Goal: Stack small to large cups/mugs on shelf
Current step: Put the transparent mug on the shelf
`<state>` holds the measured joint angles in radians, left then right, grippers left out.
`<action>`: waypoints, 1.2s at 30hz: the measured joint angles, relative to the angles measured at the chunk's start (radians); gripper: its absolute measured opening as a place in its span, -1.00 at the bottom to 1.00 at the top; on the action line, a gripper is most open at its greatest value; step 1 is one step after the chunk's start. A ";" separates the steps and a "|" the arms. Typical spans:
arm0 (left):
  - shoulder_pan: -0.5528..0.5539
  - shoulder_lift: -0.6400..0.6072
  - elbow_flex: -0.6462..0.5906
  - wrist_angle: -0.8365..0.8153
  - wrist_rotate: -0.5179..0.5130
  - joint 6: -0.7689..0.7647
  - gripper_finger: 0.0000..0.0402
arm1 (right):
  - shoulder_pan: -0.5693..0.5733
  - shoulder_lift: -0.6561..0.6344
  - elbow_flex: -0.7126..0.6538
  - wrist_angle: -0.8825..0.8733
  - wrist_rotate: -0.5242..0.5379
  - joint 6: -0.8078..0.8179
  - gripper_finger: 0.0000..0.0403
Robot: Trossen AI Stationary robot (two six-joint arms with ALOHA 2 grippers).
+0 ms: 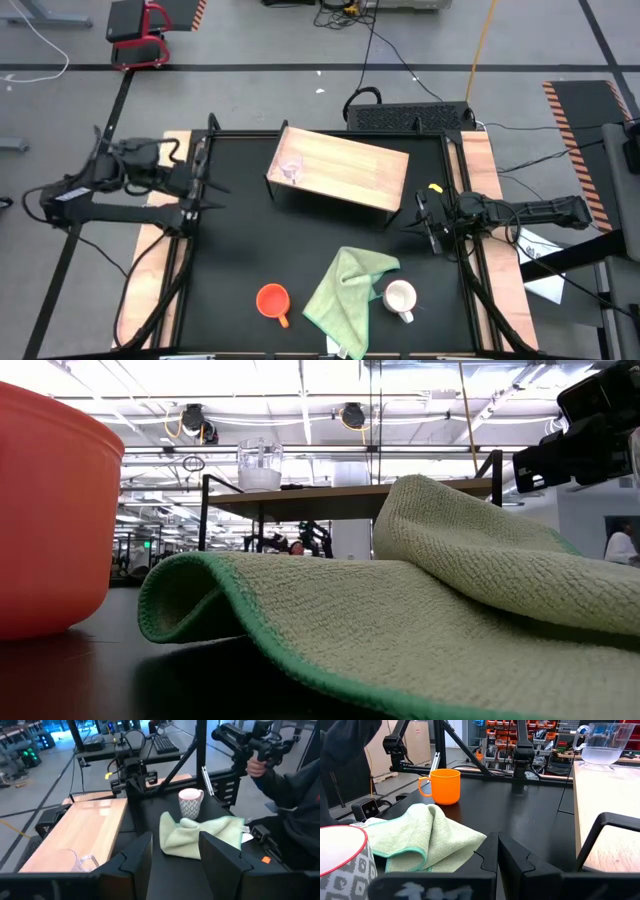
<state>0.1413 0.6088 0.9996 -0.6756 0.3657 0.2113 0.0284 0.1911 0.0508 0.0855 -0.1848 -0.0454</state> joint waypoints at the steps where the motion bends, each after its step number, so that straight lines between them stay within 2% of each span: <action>1: -0.003 -0.012 -0.025 0.008 0.000 0.007 -0.19 | 0.000 0.000 0.000 0.000 0.000 0.000 -1.00; 3: -0.009 -0.036 -0.068 0.036 -0.007 0.008 -0.19 | 0.000 0.000 0.000 0.000 0.000 0.001 -1.00; 11: -0.009 -0.125 -0.116 -0.003 -0.201 -0.092 -0.19 | 0.000 0.000 0.000 0.000 0.000 0.006 -1.00; 14: -0.009 -0.148 -0.134 -0.032 -0.224 -0.115 -0.19 | 0.000 0.000 0.000 0.001 0.000 0.004 -1.00; 20: -0.009 -0.208 -0.212 0.011 -0.262 -0.109 -0.19 | 0.000 0.000 0.000 0.008 0.000 0.001 -1.00; 29: -0.009 -0.291 -0.397 0.225 -0.270 -0.110 -0.19 | 0.000 0.000 0.000 0.008 0.000 0.007 -1.00; 36: -0.009 -0.324 -0.551 0.401 -0.212 -0.136 -0.19 | 0.000 0.000 0.000 0.008 0.000 0.007 -1.00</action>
<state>0.1322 0.2844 0.4489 -0.2742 0.1534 0.0750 0.0281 0.1911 0.0507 0.0933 -0.1848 -0.0383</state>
